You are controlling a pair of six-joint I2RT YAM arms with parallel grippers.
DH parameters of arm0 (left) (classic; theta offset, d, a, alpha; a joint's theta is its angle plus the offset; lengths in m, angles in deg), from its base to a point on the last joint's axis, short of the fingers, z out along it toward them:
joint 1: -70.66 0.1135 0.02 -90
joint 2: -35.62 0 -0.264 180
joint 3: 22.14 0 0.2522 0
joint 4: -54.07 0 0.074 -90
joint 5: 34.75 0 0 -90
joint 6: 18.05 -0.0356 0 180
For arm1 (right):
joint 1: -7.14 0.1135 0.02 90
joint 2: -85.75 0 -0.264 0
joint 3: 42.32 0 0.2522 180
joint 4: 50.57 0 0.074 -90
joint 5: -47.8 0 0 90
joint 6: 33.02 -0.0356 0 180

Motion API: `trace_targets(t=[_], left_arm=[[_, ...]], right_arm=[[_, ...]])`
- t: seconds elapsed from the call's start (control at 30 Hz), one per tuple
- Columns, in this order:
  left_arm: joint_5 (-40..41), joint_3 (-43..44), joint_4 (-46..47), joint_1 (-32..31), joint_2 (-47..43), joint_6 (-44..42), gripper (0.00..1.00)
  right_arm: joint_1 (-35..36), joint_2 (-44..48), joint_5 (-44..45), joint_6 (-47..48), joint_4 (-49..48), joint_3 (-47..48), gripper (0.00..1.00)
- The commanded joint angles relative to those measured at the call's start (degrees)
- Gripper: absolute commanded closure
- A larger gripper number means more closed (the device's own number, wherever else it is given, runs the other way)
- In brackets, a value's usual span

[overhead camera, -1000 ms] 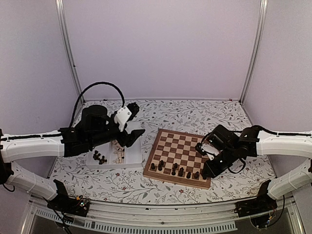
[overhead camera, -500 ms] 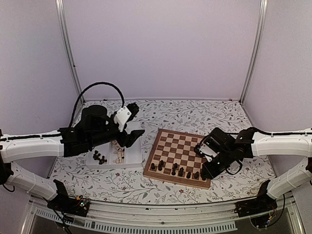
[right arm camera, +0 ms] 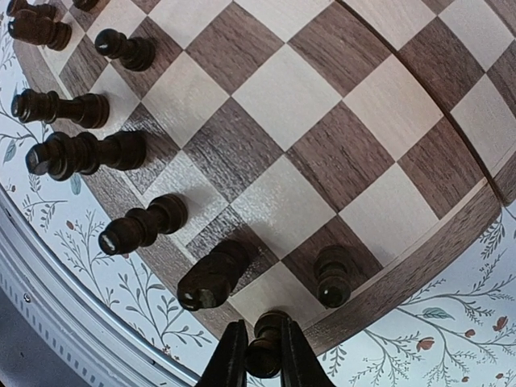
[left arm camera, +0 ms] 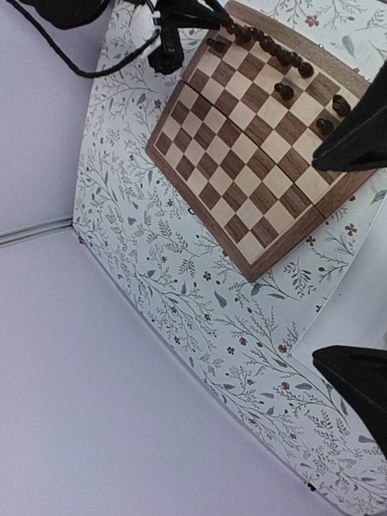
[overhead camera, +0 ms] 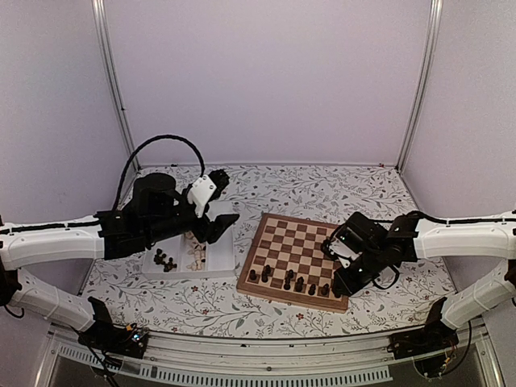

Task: Set up the chess pieces on the board
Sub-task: Place the chess piece on the chessboard.

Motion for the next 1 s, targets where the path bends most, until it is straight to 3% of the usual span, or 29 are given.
trace_targets(t=[0.0,0.53,0.97], left_arm=[[-1.02,1.35,-0.22,0.77,-1.27,0.73,0.24],[-1.75,1.45,-0.43,0.69,-1.38,0.76,0.24],[-2.55,1.7,-0.98,0.69,-0.85,0.83,0.24]], right_arm=[[-0.19,-0.45,1.27,-0.42,-0.81,-0.75,0.86],[-0.19,-0.75,0.9,-0.05,-2.04,-0.94,0.84],[-0.15,-1.07,0.33,0.27,-2.06,-0.89,0.76]])
